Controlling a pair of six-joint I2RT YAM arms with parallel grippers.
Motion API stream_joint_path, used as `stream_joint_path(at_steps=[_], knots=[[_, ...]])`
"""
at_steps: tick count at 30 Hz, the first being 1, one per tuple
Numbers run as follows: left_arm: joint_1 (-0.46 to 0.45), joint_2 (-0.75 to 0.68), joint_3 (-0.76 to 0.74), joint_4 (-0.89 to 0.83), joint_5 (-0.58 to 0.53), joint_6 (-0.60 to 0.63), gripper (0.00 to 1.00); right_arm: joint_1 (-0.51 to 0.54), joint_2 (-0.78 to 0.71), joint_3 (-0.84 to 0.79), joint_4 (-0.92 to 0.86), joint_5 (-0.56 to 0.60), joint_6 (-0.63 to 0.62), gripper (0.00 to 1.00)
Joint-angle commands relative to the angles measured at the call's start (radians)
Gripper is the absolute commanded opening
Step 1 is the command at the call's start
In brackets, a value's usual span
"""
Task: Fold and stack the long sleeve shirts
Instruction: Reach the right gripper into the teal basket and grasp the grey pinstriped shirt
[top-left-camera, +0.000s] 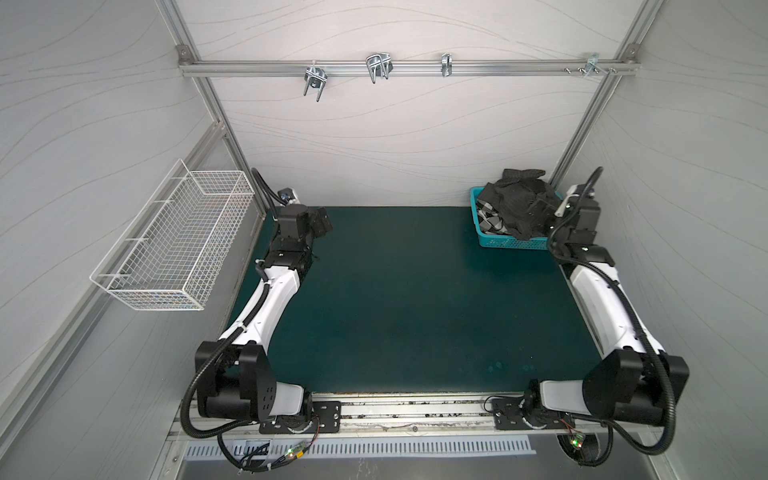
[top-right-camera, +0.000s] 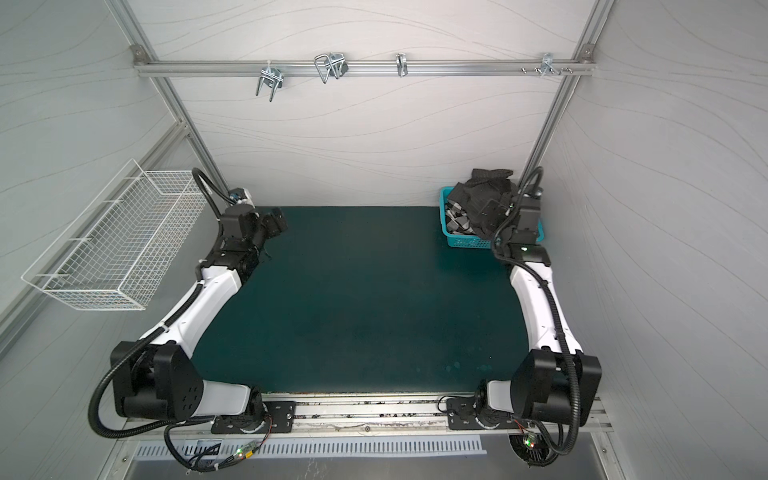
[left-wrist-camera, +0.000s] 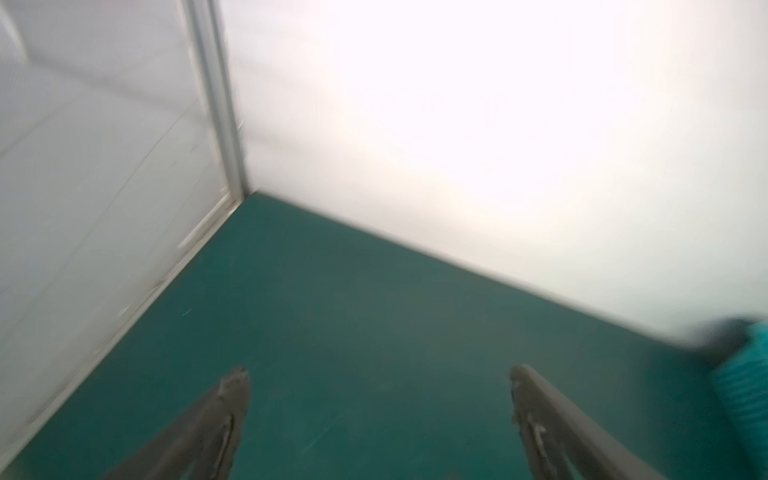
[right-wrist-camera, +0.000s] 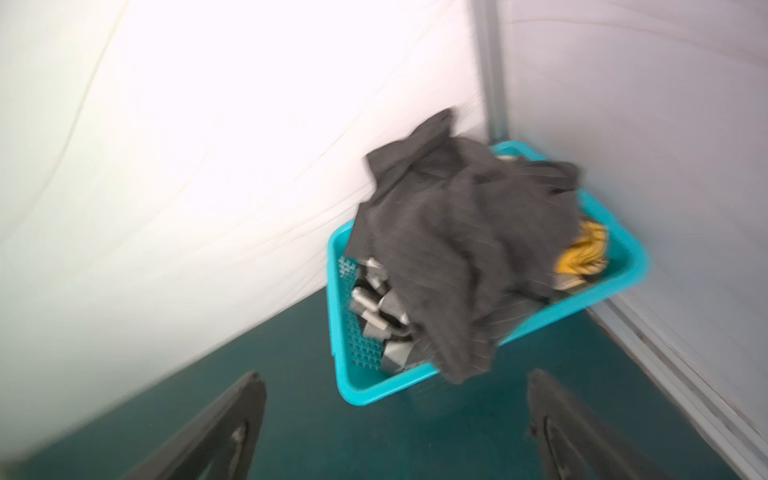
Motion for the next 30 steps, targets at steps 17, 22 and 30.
stream_joint_path(at_steps=[17, 22, 30], knots=[[-0.157, -0.022, -0.132, -0.15, 0.157, -0.093, 0.93, -0.066, 0.659, 0.525, -0.46, -0.204, -0.01, 0.57], [-0.158, -0.011, -0.122, -0.15, 0.163, -0.102, 0.89, -0.06, 0.64, 0.538, -0.465, -0.181, -0.021, 0.0], [-0.165, -0.019, -0.017, -0.285, 0.164, -0.172, 0.8, 0.111, 0.401, 0.585, -0.572, -0.17, -0.105, 0.0]])
